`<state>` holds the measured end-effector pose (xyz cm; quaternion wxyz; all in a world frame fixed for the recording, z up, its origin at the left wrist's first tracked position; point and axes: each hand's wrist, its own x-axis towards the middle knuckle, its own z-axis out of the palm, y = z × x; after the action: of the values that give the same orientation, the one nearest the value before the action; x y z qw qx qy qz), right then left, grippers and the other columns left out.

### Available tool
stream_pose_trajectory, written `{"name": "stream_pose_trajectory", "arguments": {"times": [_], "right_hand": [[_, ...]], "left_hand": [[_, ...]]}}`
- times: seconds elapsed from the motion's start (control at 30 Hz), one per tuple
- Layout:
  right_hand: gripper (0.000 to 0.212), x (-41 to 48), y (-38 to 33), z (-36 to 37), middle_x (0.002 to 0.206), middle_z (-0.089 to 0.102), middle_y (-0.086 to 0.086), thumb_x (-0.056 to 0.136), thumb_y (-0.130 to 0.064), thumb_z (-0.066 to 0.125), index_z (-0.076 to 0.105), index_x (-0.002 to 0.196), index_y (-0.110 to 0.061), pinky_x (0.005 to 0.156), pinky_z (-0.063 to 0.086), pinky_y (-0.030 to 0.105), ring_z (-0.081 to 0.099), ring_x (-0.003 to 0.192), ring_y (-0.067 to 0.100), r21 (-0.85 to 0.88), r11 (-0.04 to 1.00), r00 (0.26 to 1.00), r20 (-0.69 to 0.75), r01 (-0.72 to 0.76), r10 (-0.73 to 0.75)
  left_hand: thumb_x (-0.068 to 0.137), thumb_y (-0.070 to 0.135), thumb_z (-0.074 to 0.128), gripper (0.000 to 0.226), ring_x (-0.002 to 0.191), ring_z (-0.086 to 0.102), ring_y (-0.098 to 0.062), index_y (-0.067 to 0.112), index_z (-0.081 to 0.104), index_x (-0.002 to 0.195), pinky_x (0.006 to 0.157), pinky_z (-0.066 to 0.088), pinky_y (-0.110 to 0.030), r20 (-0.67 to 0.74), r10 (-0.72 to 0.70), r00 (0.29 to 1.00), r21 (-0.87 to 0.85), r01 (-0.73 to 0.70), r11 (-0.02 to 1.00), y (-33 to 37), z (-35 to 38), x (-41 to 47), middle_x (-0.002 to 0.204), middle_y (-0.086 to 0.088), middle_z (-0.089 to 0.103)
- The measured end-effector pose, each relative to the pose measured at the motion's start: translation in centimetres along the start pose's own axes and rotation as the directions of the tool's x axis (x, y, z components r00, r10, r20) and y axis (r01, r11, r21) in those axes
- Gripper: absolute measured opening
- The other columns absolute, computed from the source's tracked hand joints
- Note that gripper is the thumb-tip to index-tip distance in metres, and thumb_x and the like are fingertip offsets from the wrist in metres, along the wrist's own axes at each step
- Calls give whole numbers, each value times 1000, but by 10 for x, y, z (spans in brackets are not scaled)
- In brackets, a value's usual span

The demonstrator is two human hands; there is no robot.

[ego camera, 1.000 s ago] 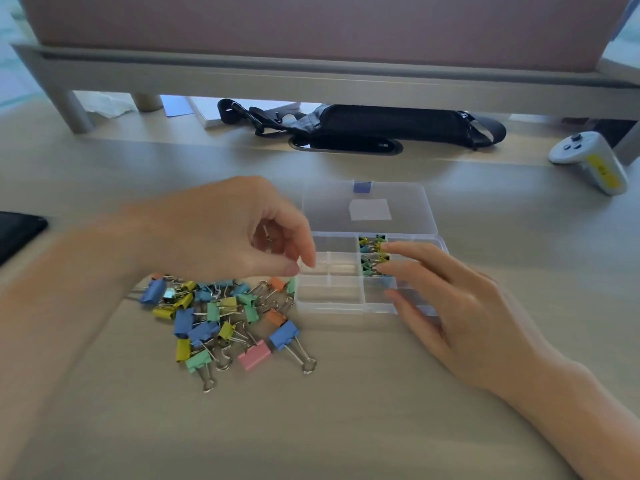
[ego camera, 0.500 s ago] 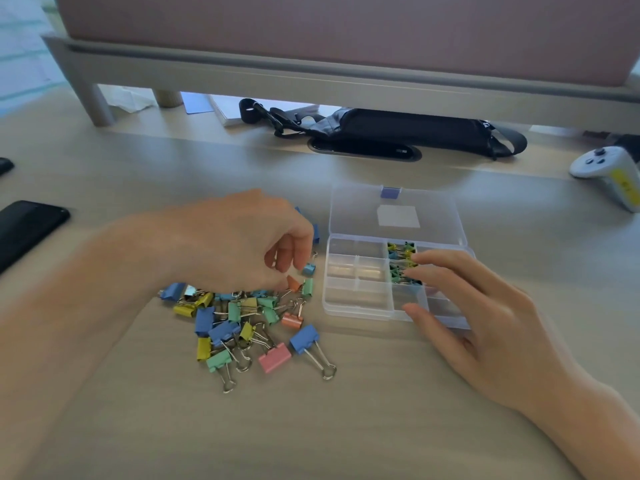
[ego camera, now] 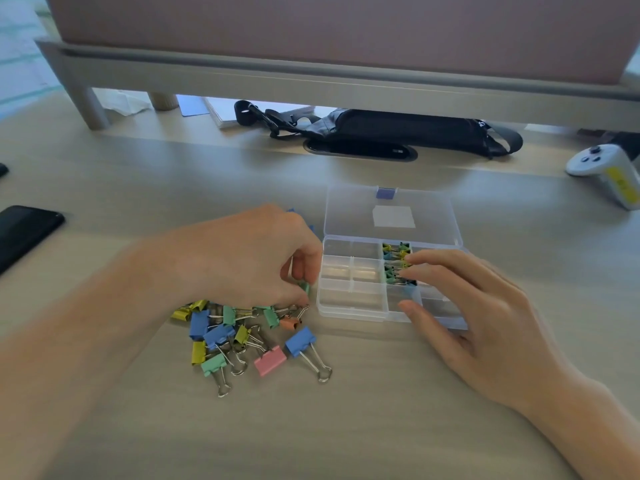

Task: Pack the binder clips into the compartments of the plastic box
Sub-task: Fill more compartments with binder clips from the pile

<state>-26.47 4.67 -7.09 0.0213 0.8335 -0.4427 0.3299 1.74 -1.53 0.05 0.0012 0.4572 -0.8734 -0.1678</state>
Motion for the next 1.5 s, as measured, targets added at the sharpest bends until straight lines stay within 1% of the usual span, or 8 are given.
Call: {"name": "stream_pose_trajectory", "arguments": {"times": [0.2, 0.37, 0.5, 0.6, 0.77, 1.03, 1.33, 1.5], "right_hand": [[24, 4, 1, -7, 116, 69, -3, 101, -12, 54, 72, 116, -10, 98, 45, 15, 63, 114, 4, 163, 970, 969, -144, -179, 203], [20, 5, 1, -8, 106, 70, -8, 96, -7, 58, 69, 112, -13, 91, 39, 4, 61, 104, -5, 225, 945, 944, -176, -238, 280], [17, 6, 1, -8, 106, 70, -15, 94, -10, 62, 69, 107, -18, 90, 39, 5, 63, 102, -4, 278, 925, 935, -170, -258, 311], [17, 7, 2, -9, 105, 71, -15, 94, -10, 61, 70, 105, -19, 90, 40, 6, 64, 101, -3, 318, 907, 926, -168, -275, 339], [18, 5, 3, -11, 102, 74, -13, 92, -12, 63, 71, 107, -19, 91, 45, 11, 69, 102, 7, 379, 886, 946, -69, -268, 316], [32, 6, 1, -10, 87, 74, -10, 83, -11, 83, 62, 106, -21, 95, 51, 29, 73, 91, 15, 448, 858, 953, -40, -253, 301], [28, 7, 2, -11, 86, 73, -12, 79, -3, 85, 68, 93, -21, 83, 53, 19, 73, 86, 9, 370, 899, 963, -35, -235, 266], [30, 7, 2, -11, 86, 72, -12, 78, 4, 81, 68, 91, -20, 82, 51, 16, 72, 85, 9, 372, 902, 967, -33, -221, 251]], "left_hand": [[81, 46, 77, 13, 86, 61, 13, 36, 70, 87, 70, 43, -8, -100, 17, 995, -132, -30, 991, 1, -6, -1, 88, 30, 66], [78, 34, 84, 17, 72, 73, -7, 30, 69, 85, 75, 62, -36, -278, -21, 960, -431, -105, 896, 22, -3, 7, 79, 13, 75], [76, 26, 89, 18, 67, 70, -2, 28, 73, 84, 66, 59, -20, -310, 31, 950, -443, -174, 879, 53, 7, 24, 76, 12, 74], [84, 15, 84, 16, 76, 71, 3, 25, 77, 94, 74, 56, -13, -247, 86, 965, -415, -185, 891, 69, 15, 36, 83, 12, 76], [86, 13, 80, 27, 75, 64, 14, 34, 65, 94, 69, 42, -1, -241, 89, 966, -322, -166, 932, 78, 24, 39, 81, 18, 77], [84, 8, 75, 22, 70, 64, 7, 28, 66, 88, 62, 46, -6, -258, 83, 963, -213, -140, 967, 82, 21, 35, 76, 13, 73], [85, 10, 72, 18, 68, 64, -1, 27, 76, 88, 63, 51, -12, -293, 136, 946, -76, -164, 983, 80, 23, 34, 75, 15, 69], [87, 10, 75, 18, 72, 67, 3, 27, 79, 91, 71, 54, -13, -300, 135, 944, -147, -186, 971, 81, 25, 35, 80, 15, 73]]}}
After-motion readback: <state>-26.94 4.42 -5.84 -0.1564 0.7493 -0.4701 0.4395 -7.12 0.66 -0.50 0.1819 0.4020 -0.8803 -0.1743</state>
